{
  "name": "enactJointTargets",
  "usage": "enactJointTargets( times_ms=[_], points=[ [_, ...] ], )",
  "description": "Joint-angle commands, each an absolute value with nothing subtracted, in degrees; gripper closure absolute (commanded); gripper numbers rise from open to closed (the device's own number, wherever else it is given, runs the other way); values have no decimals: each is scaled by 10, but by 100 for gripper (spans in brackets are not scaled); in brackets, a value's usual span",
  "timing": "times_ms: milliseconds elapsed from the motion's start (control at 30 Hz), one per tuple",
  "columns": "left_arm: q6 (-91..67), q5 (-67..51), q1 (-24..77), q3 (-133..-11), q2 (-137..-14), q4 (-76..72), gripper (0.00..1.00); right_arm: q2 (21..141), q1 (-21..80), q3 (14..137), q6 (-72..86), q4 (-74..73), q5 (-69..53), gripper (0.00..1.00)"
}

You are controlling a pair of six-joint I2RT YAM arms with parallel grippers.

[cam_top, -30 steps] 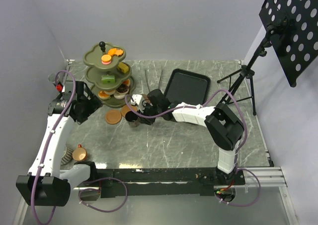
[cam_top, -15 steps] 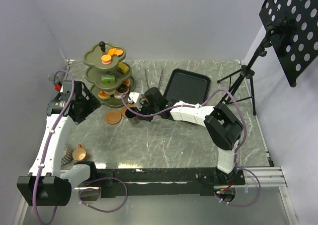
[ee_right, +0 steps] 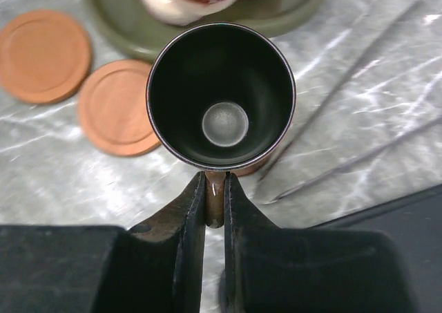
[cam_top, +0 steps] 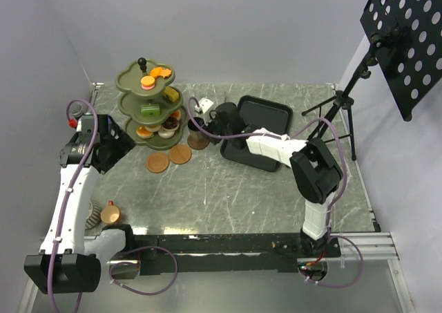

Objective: Serve the afternoon tea

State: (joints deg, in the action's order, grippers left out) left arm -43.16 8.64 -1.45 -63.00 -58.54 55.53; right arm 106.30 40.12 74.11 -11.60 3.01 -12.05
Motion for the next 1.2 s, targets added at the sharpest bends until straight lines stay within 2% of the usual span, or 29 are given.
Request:
enactJointTargets(
  times_ms=[0,700,800,833,933,1033,1100,1167],
  points=[
    [-434,99,-19,-642,-575,547,8,1085,390,791,-114,73,-116,100],
    [-437,91,-28,-641,-587,545,7,1124,390,794,-112,50,-131,100],
    [-439,92,-29,-641,-584,548,7,1127,389,794,-113,51,-128,96],
    [-439,94,-30,-641,-584,549,7,1127,389,793,-112,50,-128,93],
    [-451,109,-32,-644,-579,559,6,1122,390,791,-109,47,-123,72],
    [-484,147,-41,-647,-576,585,4,1115,390,791,-112,41,-116,48],
    [-521,178,-63,-644,-574,613,0,1108,390,792,-112,36,-107,29],
    [-553,193,-86,-638,-563,632,0,1099,390,795,-112,30,-98,21]
  ],
)
